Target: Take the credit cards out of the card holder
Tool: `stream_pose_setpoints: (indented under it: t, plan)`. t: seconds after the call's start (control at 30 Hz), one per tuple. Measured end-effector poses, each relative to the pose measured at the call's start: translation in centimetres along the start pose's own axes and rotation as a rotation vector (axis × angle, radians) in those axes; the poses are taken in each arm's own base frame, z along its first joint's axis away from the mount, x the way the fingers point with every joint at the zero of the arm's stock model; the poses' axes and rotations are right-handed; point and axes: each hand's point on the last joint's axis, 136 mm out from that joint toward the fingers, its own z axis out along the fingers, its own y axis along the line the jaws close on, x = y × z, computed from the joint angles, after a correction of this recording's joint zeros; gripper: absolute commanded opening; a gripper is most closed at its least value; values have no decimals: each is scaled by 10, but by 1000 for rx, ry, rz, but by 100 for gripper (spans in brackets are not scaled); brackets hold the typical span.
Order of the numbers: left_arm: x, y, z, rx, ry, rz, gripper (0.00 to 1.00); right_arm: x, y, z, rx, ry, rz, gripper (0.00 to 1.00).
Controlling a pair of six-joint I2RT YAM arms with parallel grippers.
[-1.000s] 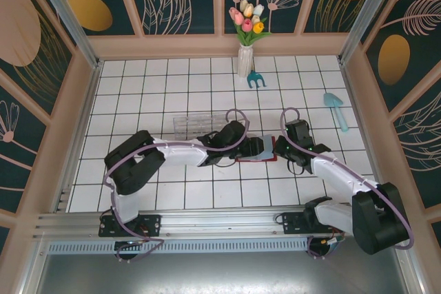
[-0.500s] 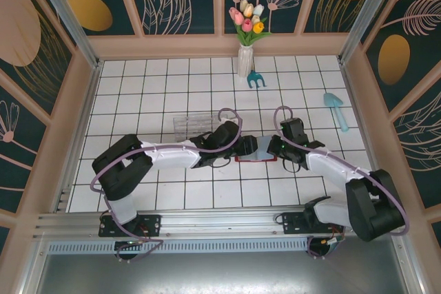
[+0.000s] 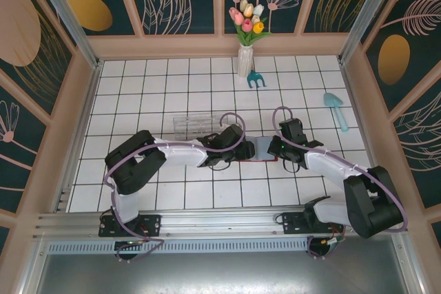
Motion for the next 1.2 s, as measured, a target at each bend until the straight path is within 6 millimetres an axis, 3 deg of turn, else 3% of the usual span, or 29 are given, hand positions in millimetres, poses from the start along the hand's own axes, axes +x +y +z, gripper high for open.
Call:
stream_pose_setpoints:
  t: [0.3, 0.87, 1.07, 1.2]
  plan:
    - [3, -2, 4, 15, 18, 0, 59, 2, 0, 2, 4, 8, -2, 6]
    - [-1, -46, 5, 185, 48, 12, 59, 8, -7, 10, 36, 29, -5, 6]
    - [-2, -42, 5, 168, 40, 10, 59, 8, -6, 9, 38, 26, -8, 5]
    - [-3, -29, 7, 100, 26, 5, 59, 1, -7, -2, 58, -13, -16, 7]
